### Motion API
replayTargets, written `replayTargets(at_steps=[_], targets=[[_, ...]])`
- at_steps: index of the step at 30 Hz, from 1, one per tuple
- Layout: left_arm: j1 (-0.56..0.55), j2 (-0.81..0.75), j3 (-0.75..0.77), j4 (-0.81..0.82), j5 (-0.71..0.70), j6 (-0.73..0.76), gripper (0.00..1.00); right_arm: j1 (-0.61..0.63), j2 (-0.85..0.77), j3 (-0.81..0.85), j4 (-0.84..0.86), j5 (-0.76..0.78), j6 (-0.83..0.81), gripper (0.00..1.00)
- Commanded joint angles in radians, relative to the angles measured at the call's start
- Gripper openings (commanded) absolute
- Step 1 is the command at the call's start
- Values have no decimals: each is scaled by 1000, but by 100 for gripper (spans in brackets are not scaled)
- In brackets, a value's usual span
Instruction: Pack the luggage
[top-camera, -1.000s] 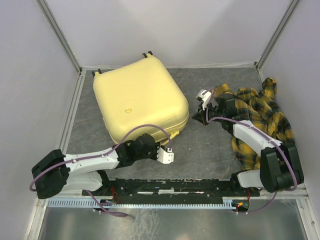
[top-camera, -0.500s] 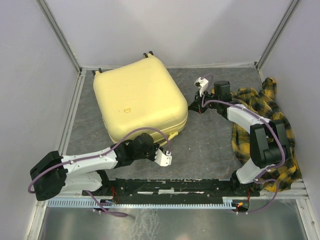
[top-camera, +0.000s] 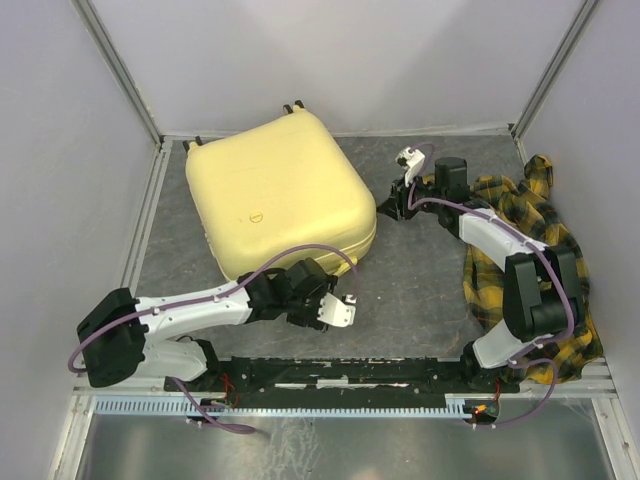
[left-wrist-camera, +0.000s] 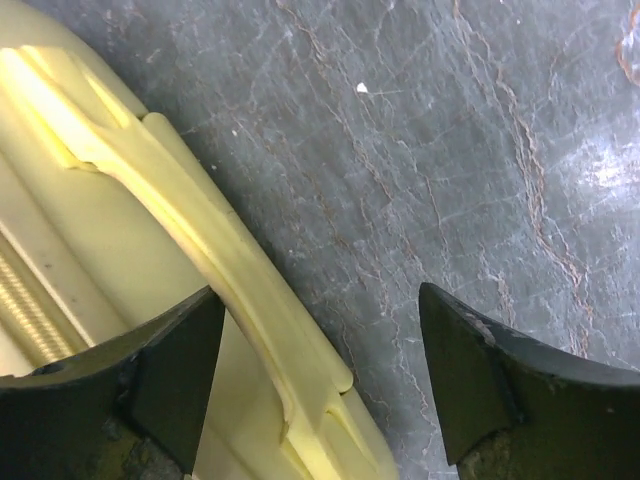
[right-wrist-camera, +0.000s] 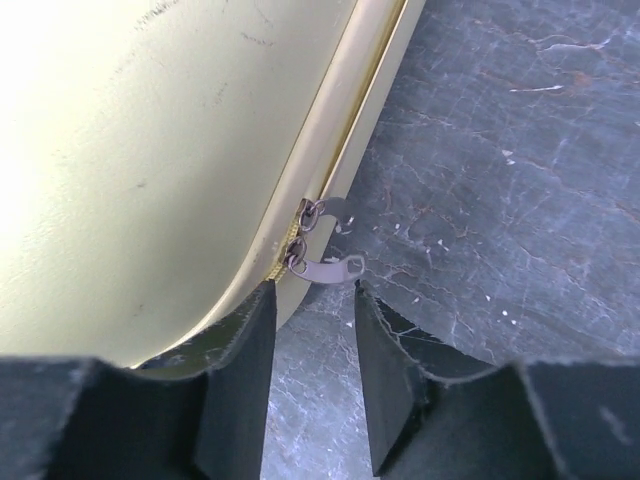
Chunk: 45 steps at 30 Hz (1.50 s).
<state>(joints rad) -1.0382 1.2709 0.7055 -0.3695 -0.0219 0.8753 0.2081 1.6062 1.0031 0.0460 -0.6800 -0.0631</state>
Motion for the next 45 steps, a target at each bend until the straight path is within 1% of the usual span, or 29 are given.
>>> replayTargets(at_steps=[1, 4, 5, 6, 10, 12, 15, 16, 17, 18, 20, 24, 27, 28, 33, 38, 41, 43, 45], targets=[[-39, -44, 110, 37, -104, -66, 85, -3, -79, -11, 11, 33, -29, 47], [-101, -76, 142, 53, -184, -70, 86, -3, -95, -11, -3, 56, -27, 55], [-115, -81, 158, 53, -209, -75, 88, -2, -99, -8, -9, 66, -27, 57], [-126, -86, 181, 52, -226, -87, 91, -3, -102, -6, -14, 76, -27, 59], [-128, -77, 280, 20, -303, -92, 94, -4, -104, 20, -46, 121, -24, 68], [-124, -80, 334, 12, -346, -97, 95, -4, -98, 42, -63, 145, -20, 73], [-104, -104, 394, -7, -366, -115, 98, -7, -76, 92, -89, 173, -13, 81], [-88, -110, 415, -17, -366, -126, 98, -7, -66, 112, -98, 178, -12, 85], [-66, -112, 435, -27, -365, -132, 98, -7, -57, 134, -107, 186, -12, 93], [-36, -109, 462, -38, -364, -137, 98, -7, -41, 165, -119, 192, -13, 96], [47, -87, 536, -69, -348, -177, 98, -7, -14, 204, -142, 206, -15, 100], [267, -26, 700, -131, -268, -321, 97, -9, 44, 314, -191, 217, -29, 99], [418, -15, 751, -137, -204, -431, 97, -9, 106, 407, -236, 222, -44, 99], [489, -16, 761, -136, -185, -470, 97, -9, 131, 440, -253, 229, -46, 99], [791, 0, 786, -176, -48, -703, 96, -8, 253, 580, -297, 242, -55, 99], [1107, 31, 744, -175, 81, -860, 95, -7, 363, 685, -300, 227, -50, 99], [1292, 88, 715, -174, 177, -958, 94, -6, 442, 756, -319, 203, -52, 99], [1395, 156, 695, -163, 250, -1015, 93, 0, 480, 806, -329, 190, -47, 99], [1459, 230, 689, -153, 303, -1036, 90, 8, 508, 828, -330, 185, -43, 99]])
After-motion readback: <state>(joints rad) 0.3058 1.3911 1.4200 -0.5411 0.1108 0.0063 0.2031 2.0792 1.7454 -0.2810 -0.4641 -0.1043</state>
